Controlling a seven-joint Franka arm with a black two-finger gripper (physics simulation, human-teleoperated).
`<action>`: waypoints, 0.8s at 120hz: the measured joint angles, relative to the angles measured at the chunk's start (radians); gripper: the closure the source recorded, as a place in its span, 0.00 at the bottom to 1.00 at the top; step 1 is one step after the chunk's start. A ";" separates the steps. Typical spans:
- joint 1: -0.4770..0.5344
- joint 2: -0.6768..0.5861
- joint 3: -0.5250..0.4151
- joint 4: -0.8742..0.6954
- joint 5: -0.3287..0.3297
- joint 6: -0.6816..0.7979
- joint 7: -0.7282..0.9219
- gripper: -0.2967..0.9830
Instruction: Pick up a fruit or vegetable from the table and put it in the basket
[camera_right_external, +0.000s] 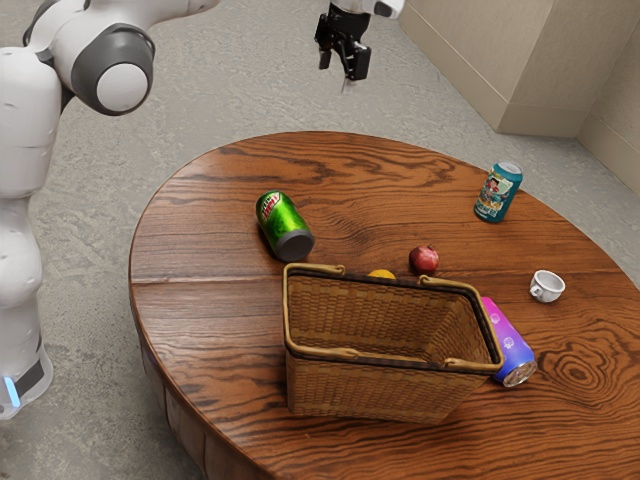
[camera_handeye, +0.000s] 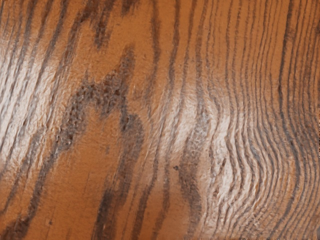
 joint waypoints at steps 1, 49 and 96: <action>0.000 0.000 0.000 0.000 0.000 0.000 0.001 0.23; -0.428 0.100 -0.035 -0.074 -0.014 -0.016 0.040 0.23; -0.249 0.080 -0.024 -0.050 -0.094 -0.001 0.048 0.23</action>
